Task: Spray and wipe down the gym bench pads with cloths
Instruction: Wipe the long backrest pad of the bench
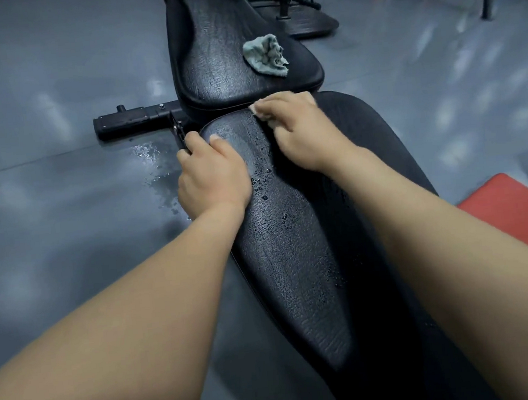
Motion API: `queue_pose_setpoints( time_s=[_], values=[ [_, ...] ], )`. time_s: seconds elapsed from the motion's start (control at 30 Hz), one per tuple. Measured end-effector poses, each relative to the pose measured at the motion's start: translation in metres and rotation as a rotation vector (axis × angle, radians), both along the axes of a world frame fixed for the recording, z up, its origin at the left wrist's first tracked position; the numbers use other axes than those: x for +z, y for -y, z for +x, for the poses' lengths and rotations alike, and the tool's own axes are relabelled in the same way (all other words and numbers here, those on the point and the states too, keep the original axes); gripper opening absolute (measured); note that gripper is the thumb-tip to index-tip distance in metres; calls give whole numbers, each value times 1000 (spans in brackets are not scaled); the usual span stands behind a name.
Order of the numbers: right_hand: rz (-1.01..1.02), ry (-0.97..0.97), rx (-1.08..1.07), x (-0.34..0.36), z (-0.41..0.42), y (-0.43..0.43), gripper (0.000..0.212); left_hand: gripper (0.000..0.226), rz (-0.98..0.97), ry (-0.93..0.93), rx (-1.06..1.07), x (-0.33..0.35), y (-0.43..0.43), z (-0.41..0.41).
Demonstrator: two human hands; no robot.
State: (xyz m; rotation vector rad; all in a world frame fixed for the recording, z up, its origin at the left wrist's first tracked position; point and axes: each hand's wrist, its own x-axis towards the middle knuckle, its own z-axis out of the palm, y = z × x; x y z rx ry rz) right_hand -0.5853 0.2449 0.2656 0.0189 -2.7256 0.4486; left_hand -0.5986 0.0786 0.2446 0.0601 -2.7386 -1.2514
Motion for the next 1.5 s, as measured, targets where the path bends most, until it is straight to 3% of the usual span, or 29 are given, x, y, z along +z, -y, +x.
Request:
queue_pose_setpoints(
  time_s=[0.1,0.17,0.33,0.4,0.47,0.63,0.77,0.9,1.03,1.13,1.23,1.33,1.5],
  values=[
    [68,73,128,7,7,-10,45,44,-3,0,3,1,-1,1],
    [152,70,94,7,8,-30,40,44,-3,0,0,1,-1,1],
    [128,109,-347,2,19,-97,45,44,-12,-4,4,1,0,1],
    [67,124,-392,3,29,-103,40,44,-15,-7,7,0,-1,1],
    [-10,136,-359,5,33,-90,40,44,-17,-3,12,0,-2,0],
    [-132,172,-82,2,22,-44,67,44,-17,2,8,1,-1,1],
    [-4,164,106,2,22,-41,61,43,-18,-3,8,1,0,1],
    [136,161,3,12,27,-67,65,43,-22,-5,7,1,-1,1],
    [122,107,-243,14,35,-77,37,44,-17,-3,6,1,0,1],
    [9,166,-239,17,44,-80,46,43,-16,-8,4,2,-1,1],
    [-56,176,-102,10,50,-81,60,41,-17,-9,9,2,-1,1],
    [40,84,-77,2,47,-94,46,42,-14,-3,7,1,-1,0],
    [9,55,-300,4,31,-106,17,43,-21,-8,1,0,-1,0]
  ],
)
